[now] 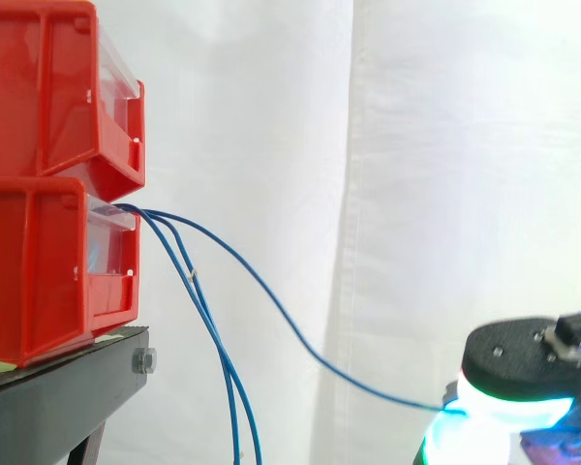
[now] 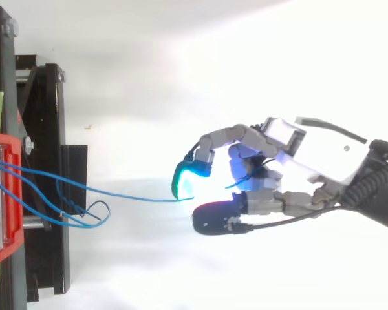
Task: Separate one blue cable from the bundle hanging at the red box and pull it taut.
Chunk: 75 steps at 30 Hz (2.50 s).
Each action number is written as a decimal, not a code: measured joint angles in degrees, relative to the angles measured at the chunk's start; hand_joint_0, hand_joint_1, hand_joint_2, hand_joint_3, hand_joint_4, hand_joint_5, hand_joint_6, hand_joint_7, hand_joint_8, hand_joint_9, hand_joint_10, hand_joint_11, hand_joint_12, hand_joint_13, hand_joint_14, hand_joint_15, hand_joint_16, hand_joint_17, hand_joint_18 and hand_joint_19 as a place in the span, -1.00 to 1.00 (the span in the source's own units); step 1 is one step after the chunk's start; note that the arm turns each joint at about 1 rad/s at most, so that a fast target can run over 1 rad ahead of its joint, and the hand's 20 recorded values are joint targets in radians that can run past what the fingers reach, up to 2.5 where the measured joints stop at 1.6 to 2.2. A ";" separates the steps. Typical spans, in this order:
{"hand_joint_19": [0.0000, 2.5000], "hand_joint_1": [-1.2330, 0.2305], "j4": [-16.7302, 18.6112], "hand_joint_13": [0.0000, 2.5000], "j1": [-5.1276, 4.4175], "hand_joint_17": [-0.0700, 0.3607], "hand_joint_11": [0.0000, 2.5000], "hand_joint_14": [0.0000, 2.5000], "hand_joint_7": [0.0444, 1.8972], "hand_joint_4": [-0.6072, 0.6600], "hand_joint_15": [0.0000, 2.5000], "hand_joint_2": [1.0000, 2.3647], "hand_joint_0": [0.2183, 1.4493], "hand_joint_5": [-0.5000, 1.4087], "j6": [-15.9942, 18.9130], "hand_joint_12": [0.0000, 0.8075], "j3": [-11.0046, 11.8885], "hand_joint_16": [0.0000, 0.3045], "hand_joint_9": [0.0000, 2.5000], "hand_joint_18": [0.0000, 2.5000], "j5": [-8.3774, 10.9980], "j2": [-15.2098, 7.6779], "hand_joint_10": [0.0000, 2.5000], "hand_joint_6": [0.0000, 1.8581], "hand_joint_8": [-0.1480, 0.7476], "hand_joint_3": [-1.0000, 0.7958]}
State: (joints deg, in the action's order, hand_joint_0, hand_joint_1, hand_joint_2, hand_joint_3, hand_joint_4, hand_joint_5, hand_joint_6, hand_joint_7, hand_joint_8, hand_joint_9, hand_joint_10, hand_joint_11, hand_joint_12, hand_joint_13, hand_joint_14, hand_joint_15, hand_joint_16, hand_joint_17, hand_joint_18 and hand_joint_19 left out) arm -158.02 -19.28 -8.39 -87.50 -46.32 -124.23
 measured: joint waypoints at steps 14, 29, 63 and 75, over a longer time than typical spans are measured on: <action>0.54 -0.35 6.42 -0.48 -0.39 -0.36 0.05 1.00 0.07 0.06 0.21 -0.97 -0.24 -0.69 -2.01 -0.16 -1.68 -0.80 -0.46 -0.02 1.34 1.08 0.83 -0.06 -0.03 -0.10; 0.53 -0.35 6.85 -0.47 -0.41 -0.37 0.06 1.00 0.06 0.04 0.20 -0.97 -0.23 -0.69 -2.42 -0.15 -1.68 -0.81 -0.46 -0.02 1.34 1.09 0.82 -0.06 -0.03 -0.10; 0.52 -0.35 6.85 -0.48 -0.42 -0.35 0.03 1.00 0.06 0.02 0.19 -0.97 -0.23 -0.69 -2.42 -0.17 -1.69 -0.80 -0.47 -0.03 1.35 1.09 0.85 -0.06 -0.05 -0.09; 0.49 -0.35 6.85 -0.48 -0.41 -0.35 0.03 1.00 0.07 0.02 0.21 -0.97 -0.24 -0.69 -2.42 -0.17 -1.67 -0.80 -0.46 -0.03 1.36 1.09 0.83 -0.06 -0.05 -0.09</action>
State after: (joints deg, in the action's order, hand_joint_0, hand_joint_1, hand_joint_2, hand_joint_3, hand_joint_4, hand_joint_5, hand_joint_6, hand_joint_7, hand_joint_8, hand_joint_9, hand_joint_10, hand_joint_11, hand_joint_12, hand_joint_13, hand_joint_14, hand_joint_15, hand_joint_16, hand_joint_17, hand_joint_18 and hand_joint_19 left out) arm -151.17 -19.69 -10.81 -89.17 -44.96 -123.14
